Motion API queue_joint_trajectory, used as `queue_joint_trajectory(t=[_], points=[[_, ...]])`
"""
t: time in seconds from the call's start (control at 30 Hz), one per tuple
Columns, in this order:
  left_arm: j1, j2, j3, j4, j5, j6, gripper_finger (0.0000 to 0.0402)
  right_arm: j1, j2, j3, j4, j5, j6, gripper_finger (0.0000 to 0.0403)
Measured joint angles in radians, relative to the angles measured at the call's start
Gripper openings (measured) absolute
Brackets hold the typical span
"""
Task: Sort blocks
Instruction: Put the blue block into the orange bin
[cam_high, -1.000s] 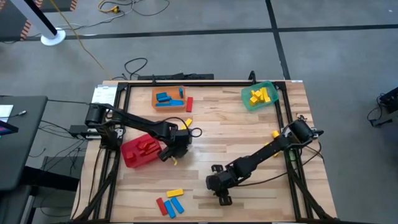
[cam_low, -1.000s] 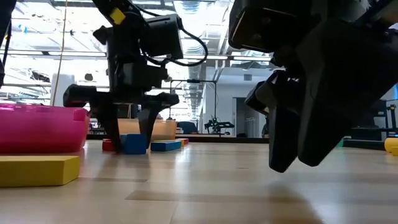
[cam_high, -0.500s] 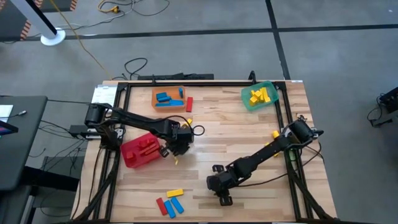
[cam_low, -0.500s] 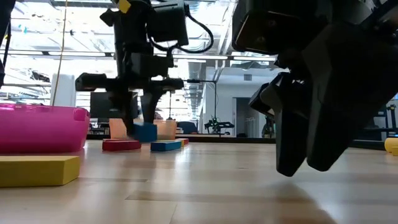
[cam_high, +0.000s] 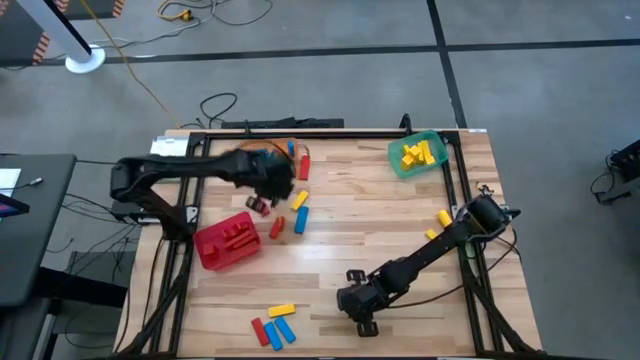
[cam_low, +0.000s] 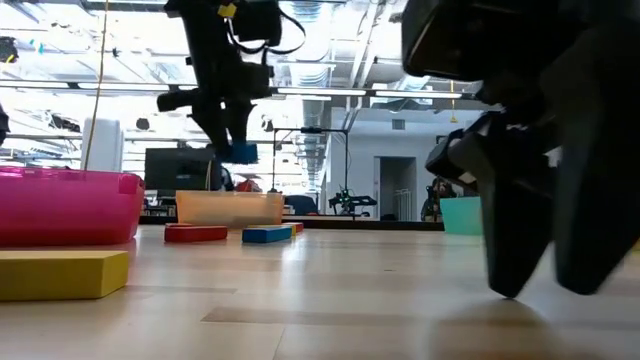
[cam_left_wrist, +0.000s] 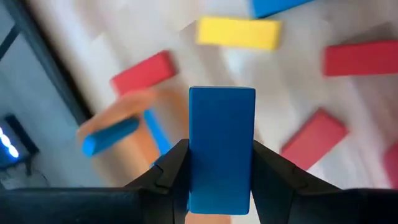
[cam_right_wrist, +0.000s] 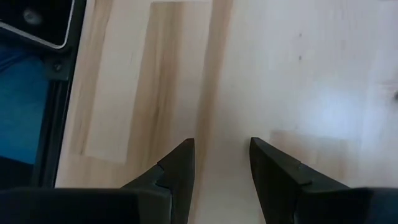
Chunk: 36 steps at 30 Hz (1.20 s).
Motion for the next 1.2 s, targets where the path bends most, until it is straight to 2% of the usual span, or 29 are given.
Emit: queue_joint_trajectory(t=[0.1, 0.23, 0.43, 0.63, 0.87, 1.2], points=[[0.090, -0.049, 0.000, 0.008, 0.024, -0.001, 0.0124, 0.011, 0.000, 0.000, -0.006, 0.007, 0.014, 0.0168], [0.211, -0.080, 0.000, 0.038, 0.104, -0.013, 0.0126, 0.022, 0.000, 0.001, -0.021, 0.030, 0.034, 0.0168], [0.362, -0.069, -0.001, 0.078, 0.221, -0.025, 0.0127, 0.032, 0.000, 0.001, -0.024, 0.056, 0.055, 0.0168], [0.469, -0.058, -0.022, 0.142, 0.299, -0.036, 0.0128, 0.044, 0.000, 0.001, -0.024, 0.082, 0.082, 0.0168], [0.525, -0.008, -0.022, 0.163, 0.400, -0.071, 0.0129, 0.050, 0.000, 0.001, -0.024, 0.104, 0.092, 0.0168], [0.539, 0.101, -0.023, 0.165, 0.398, -0.107, 0.0145, 0.056, 0.000, 0.000, -0.017, 0.132, 0.109, 0.0168]])
